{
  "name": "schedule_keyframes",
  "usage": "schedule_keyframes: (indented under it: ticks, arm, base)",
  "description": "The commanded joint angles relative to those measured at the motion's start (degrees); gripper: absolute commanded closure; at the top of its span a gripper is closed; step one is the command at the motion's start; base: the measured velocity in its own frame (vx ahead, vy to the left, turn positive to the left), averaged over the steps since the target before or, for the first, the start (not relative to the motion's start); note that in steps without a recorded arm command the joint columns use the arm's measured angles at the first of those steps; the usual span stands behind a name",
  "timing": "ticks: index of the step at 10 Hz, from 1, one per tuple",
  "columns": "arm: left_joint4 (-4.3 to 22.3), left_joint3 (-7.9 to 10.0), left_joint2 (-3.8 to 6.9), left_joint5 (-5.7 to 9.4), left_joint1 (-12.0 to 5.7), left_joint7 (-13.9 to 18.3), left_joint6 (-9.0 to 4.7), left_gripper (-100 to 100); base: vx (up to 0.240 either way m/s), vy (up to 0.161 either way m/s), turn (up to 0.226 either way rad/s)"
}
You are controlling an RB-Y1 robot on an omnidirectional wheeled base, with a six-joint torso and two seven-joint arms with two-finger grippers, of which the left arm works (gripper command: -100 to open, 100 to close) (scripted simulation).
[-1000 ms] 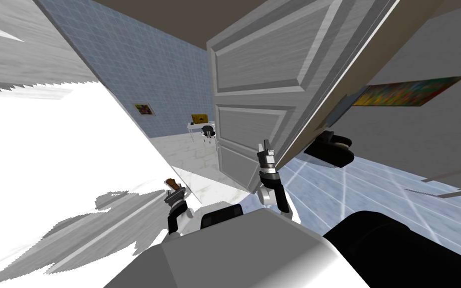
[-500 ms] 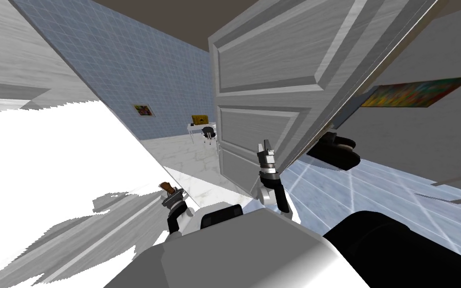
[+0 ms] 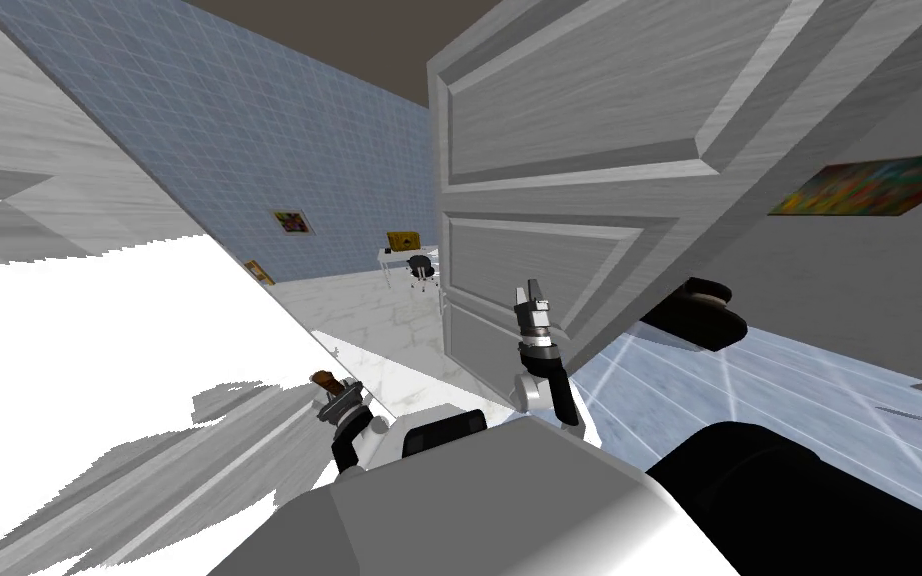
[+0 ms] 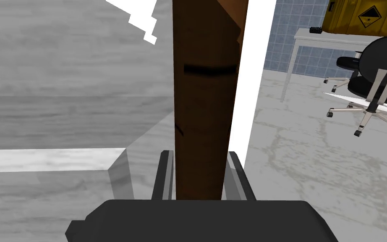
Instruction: Push the door open
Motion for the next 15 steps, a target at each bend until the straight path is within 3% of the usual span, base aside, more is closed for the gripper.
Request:
schedule_keyframes:
  ticks: [1, 3, 5, 7, 9, 12, 13, 14, 15]
  arm:
    - [1.0, 1.17, 1.31, 1.67, -0.92, -1.1, -1.84, 100]
    - [1.6, 1.80, 1.60, 2.57, -1.42, -1.6, -2.82, 100]
    - [2.8, 3.20, 1.45, 4.57, -2.53, -2.9, -5.03, 100]
    - [3.1, 3.56, 1.25, 5.08, -2.81, -3.2, -5.58, 100]
    - [3.7, 4.23, 0.65, 6.05, -3.35, -3.9, -6.65, 100]
    - [4.8, 5.54, -1.38, 7.92, -4.38, -5.1, -8.71, 100]
    - [4.5, 4.86, -1.55, 7.45, -4.00, -4.8, -7.68, 100]
    - [4.4, 5.64, 0.09, 8.26, -4.05, -5.3, -8.60, 100]
    - [4.4, 6.05, 0.69, 8.68, -4.07, -5.5, -9.02, 100]
  base:
    - [0.105, 0.107, -0.046]
    - [0.146, 0.152, -0.032]
    - [0.155, 0.135, -0.015]
    - [0.109, 0.090, -0.001]
    - [0.080, 0.056, -0.002]
    - [0.137, 0.079, 0.010]
    - [0.076, 0.027, 0.005]
    - [0.073, 0.121, 0.039]
    - [0.132, 0.169, 0.043]
